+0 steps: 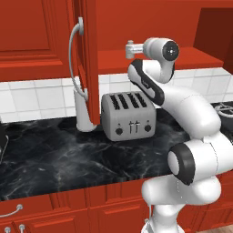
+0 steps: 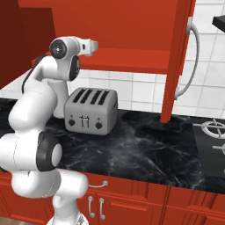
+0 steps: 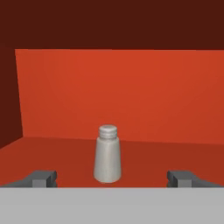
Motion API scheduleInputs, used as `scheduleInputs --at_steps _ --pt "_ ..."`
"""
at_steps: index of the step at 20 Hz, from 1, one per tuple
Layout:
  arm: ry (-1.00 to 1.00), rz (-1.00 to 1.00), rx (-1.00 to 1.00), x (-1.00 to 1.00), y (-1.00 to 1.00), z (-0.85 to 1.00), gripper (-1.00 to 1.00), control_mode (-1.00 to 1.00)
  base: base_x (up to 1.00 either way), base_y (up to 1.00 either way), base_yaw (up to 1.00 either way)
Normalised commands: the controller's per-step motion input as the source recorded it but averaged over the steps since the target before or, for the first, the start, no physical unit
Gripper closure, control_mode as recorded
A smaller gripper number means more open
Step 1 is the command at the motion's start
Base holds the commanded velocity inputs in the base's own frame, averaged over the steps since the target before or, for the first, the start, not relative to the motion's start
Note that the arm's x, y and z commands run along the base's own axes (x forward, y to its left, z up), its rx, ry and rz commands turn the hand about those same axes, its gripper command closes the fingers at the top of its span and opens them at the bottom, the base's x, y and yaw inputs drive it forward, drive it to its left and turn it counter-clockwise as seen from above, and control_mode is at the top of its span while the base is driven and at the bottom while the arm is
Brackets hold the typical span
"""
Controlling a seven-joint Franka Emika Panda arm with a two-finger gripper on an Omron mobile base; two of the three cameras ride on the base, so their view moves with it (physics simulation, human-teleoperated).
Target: Retrieve the shaker from the cabinet and place it next the steak on a plate on the dining table.
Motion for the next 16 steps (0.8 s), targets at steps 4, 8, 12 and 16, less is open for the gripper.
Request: scheduleInputs --at_steps 4,8,12,16 --pt "0.00 0.00 0.00 0.33 0.04 -0.01 -1.00 -1.00 0.00 0.00 0.00" --pt "0.00 0.00 0.00 0.16 0.13 0.00 -1.00 -1.00 0.00 0.00 0.00" --pt "0.00 0.00 0.00 0.28 0.07 -0.04 -1.00 -1.00 0.00 0.00 0.00" --pt "0.00 0.00 0.00 0.37 0.00 -0.02 -1.00 -1.00 0.00 0.00 0.00"
